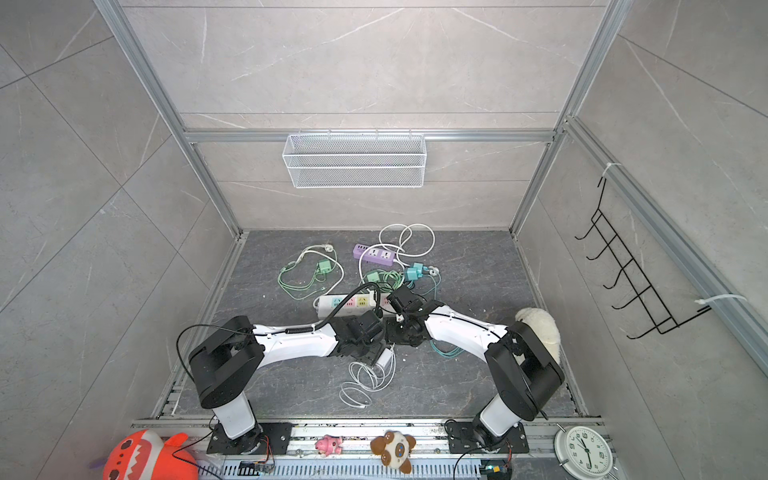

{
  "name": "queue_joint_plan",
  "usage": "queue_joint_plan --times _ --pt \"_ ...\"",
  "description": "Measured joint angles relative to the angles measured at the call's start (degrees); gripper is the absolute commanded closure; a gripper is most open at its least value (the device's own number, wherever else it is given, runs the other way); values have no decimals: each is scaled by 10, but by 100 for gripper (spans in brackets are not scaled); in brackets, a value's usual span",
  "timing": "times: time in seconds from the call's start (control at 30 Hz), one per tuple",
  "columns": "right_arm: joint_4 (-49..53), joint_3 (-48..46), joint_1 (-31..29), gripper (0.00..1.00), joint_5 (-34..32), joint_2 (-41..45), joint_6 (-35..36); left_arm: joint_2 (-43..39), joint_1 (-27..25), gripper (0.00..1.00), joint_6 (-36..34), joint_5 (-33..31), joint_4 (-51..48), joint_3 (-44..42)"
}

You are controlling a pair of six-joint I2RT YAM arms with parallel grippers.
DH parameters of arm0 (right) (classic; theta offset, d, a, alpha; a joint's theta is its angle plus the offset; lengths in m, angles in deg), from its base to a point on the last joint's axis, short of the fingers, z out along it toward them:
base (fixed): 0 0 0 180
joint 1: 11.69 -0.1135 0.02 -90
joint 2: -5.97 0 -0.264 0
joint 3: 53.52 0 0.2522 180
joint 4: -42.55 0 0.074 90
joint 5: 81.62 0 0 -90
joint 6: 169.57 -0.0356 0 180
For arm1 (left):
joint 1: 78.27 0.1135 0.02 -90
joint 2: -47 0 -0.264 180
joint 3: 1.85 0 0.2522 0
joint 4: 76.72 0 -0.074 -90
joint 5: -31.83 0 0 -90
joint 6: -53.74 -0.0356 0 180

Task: Insert the plug
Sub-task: 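Grasp the white vivo charger with left gripper and lift it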

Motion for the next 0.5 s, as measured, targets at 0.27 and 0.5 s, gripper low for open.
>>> queue_joint_plan --times 0.27,0.5 --pt "6 2 16 46 -18 18 3 0 0 60 -8 -14 -13 5" --pt "22 26 42 46 -42 43 18 -41 0 68 -42 -54 -20 5"
